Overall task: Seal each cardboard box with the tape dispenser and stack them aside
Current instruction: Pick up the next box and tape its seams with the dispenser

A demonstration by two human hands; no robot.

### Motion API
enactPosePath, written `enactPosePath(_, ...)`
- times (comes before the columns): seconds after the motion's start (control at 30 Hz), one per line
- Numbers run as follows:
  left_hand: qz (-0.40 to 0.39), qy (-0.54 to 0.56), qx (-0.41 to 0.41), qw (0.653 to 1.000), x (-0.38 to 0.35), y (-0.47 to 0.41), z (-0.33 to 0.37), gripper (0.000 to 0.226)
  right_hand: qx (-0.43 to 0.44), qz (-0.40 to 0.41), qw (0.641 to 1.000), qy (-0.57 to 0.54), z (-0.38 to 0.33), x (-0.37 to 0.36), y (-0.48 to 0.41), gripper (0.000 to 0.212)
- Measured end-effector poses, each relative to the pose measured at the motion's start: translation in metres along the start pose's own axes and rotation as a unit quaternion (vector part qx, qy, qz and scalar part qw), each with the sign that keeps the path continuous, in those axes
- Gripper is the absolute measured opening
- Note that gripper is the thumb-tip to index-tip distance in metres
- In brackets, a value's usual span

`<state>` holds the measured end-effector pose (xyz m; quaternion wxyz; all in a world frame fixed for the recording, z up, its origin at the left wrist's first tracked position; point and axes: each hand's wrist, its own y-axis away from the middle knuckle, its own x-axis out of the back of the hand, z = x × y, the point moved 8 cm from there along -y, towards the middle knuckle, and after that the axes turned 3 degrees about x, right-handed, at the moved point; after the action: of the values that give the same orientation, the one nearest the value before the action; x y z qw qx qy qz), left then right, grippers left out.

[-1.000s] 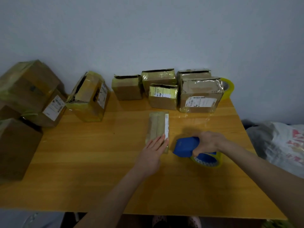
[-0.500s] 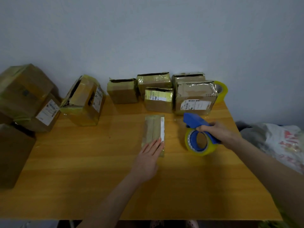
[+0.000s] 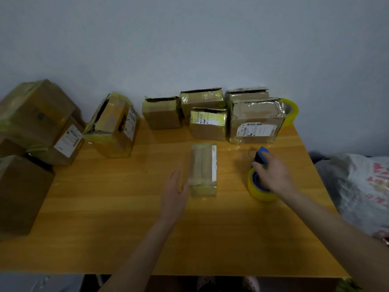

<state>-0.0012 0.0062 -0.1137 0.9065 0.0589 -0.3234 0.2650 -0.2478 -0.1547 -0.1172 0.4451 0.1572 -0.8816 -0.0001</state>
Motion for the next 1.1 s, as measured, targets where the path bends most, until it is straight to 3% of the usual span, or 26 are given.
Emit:
enactPosePath(0.13, 0.003, -0.017, 0.144, 0.989, 0.001, 0.0, -0.028, 0.039, 0.054, -0.113, 0.992, -0.03, -0.056, -0.074, 0.05, 0.055)
enactPosePath(0.43, -0.059, 0.128, 0.195, 0.971, -0.026, 0.002, -0.031, 0.032, 0.054, -0.104, 0.985, -0.125, -0.076, -0.109, 0.056, 0.043)
enactPosePath(0.73, -0.029, 0.126, 0.17, 0.977, -0.021, -0.001, -0.045, 0.035, 0.061, -0.05, 0.994, -0.071, -0.067, -0.098, 0.04, 0.038)
enactPosePath(0.9, -0.022, 0.04, 0.141, 0.989, -0.024, -0.005, -0.043, 0.032, 0.072, -0.043, 0.996, 0.028, -0.065, -0.103, 0.035, 0.044)
enactPosePath(1.1, -0.05, -0.041, 0.143, 0.988, -0.038, -0.006, -0.049, 0.043, 0.068, -0.062, 0.994, 0.059, -0.066, -0.108, 0.032, 0.056)
